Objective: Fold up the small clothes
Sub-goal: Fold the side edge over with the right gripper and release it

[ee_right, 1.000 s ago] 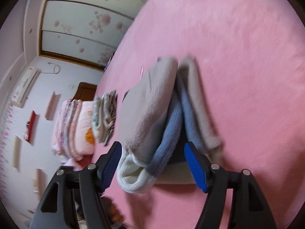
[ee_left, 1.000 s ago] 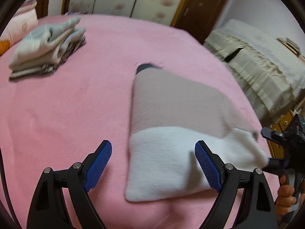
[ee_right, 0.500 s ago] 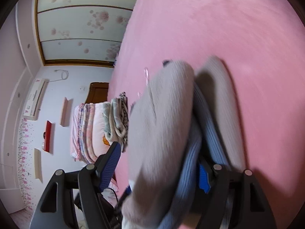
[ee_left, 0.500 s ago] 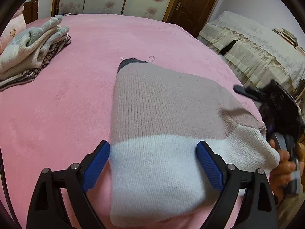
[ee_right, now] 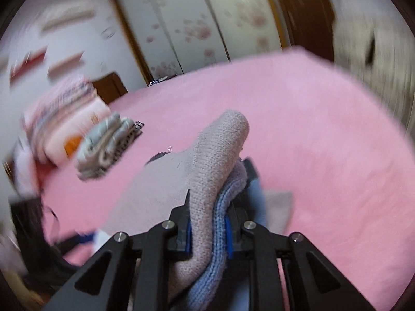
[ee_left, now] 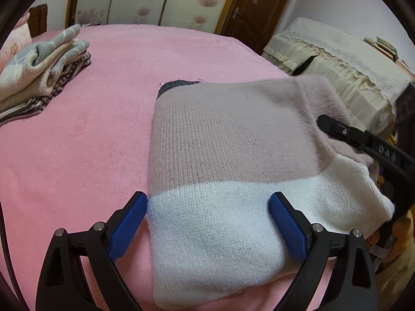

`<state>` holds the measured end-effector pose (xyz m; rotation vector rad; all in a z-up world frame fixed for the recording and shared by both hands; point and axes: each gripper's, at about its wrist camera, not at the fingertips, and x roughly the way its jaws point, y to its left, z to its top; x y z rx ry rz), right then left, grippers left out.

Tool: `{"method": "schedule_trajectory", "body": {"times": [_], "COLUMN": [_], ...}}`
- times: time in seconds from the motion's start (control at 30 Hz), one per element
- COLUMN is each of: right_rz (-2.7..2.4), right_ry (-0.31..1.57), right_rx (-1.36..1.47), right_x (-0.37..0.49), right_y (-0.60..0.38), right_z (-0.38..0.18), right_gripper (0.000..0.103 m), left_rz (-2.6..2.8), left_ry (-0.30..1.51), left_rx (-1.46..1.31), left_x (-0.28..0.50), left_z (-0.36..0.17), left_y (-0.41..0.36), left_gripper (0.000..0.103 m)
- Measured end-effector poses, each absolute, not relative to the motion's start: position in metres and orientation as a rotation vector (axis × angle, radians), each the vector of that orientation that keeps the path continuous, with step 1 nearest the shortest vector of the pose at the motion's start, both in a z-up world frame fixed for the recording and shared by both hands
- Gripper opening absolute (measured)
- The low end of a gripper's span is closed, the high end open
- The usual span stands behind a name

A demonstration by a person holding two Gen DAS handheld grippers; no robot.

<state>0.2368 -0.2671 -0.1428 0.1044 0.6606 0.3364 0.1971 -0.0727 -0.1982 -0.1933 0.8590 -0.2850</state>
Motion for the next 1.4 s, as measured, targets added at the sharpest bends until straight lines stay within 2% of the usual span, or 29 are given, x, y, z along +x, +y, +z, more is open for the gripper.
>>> {"method": "schedule_trajectory", "body": {"times": [0.1,0.2,0.37,0.53,0.73,0.97,1.17,1.23,1.27,1.3,1.4], "right_rz": [0.299,0.311,0.375,0.372,0.203,0.227,0.337,0.3,0.266,0.209,0.157], "right_ry": [0.676,0.806,0.86,0.873,0.824,0.737,0.758,0.8,0.816,0.834,0.841], "right_rx": [0.046,0.201,0.446,0.529,0.454,0.212,0.11,0.062,0.035,0.014,0.058], "right_x": [0.228,0.24,0.258,0.282,0.283,0.21,0.175,0.172,0.171,0.17,0.162], "right_y": [-0.268,-0.291,-0.322,-0.329,-0.34,-0.293,-0.243,-0.242,-0.244,-0.252,-0.278], "right_z": [-0.155,-0.185,-0.197,-0.204,-0.189,-0.134,-0.139,-0.155,-0.164,-0.175,-0.193], "right_gripper": [0.018,0.021,0.027,0.031,0.031,0.031,0.03,0.02,0.007,0.0,0.0], "left_rz": [-0.283,-0.281,-0.283,-0.281,-0.278,-0.262,-0.255,-0.259,-0.264,-0.27,-0.305], "left_ry": [0.876,0.898,0.911,0.915,0.921,0.926,0.927,0.921,0.919,0.918,0.929], "left_rx": [-0.162,-0.172,-0.199,-0.187,-0.172,-0.158,-0.133,-0.115,-0.106,-0.096,-0.083], "left_x": [0.194,0.193,0.195,0.197,0.198,0.196,0.19,0.187,0.186,0.185,0.182], "left_z": [-0.204,-0.21,-0.213,-0.216,-0.215,-0.212,-0.207,-0.206,-0.206,-0.207,-0.21], "left_y": [-0.078,-0.078,-0.076,-0.078,-0.079,-0.082,-0.083,-0.082,-0.082,-0.081,-0.082], "left_gripper": [0.095,0.095,0.095,0.096,0.096,0.096,0.096,0.096,0.096,0.096,0.096]}}
